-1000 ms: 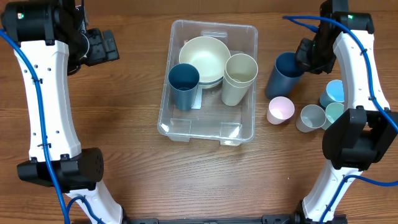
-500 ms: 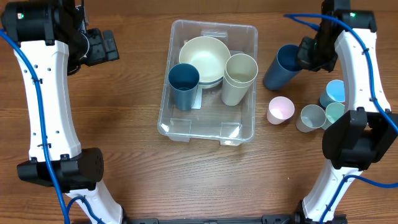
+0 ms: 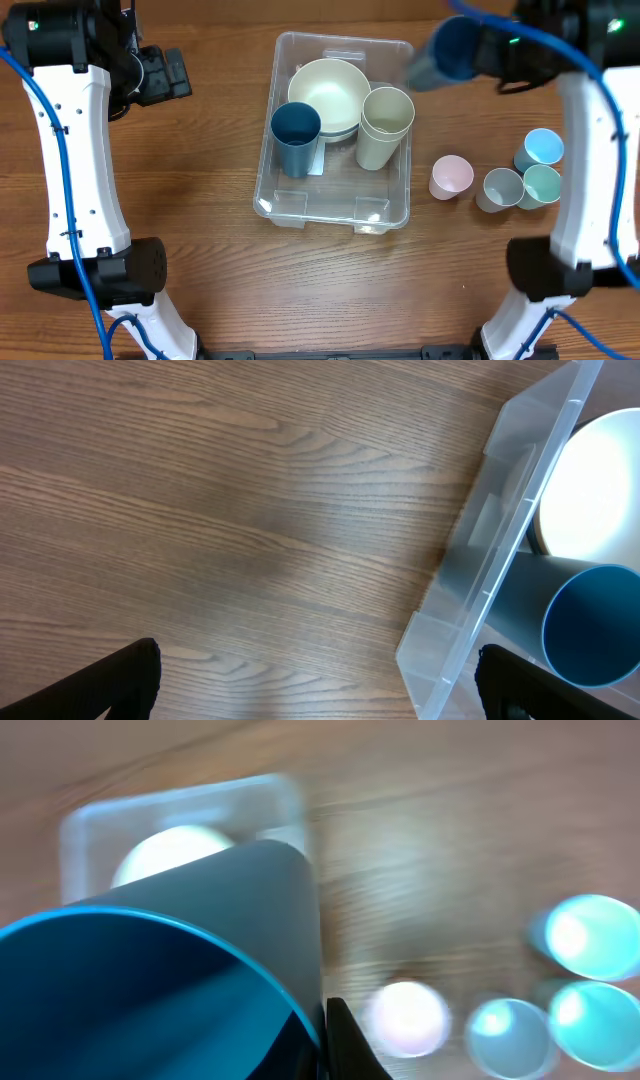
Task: Pack container
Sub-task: 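Carry the dark blue cup into the first blue cup and release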
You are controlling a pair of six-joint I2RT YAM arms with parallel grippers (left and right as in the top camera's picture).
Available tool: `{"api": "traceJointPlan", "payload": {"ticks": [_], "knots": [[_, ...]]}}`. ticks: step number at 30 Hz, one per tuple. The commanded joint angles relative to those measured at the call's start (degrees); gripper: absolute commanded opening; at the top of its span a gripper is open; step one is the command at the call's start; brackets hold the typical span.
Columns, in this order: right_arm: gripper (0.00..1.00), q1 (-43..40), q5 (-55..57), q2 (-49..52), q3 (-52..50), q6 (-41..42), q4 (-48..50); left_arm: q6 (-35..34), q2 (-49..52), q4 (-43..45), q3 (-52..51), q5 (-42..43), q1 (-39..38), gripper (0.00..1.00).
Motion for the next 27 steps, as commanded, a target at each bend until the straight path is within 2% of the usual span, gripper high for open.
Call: {"api": "traceJointPlan", "payload": {"ticks": [1, 12, 27], "knots": [[0.04, 9.0, 1.4, -2.1, 1.5, -1.0, 0.5, 1.1, -0.2, -0.1, 0.5, -0.3, -0.1, 1.00], [0.04, 24.3, 5.2, 0.2, 0.9, -4.1, 4.4, 1.1, -0.2, -0.1, 0.5, -0.3, -0.1, 1.00], [0.04, 26.6, 5.7, 7.2, -1.1, -5.6, 6.1, 1.1, -0.2, -0.1, 0.5, -0.3, -0.1, 1.00]]}}
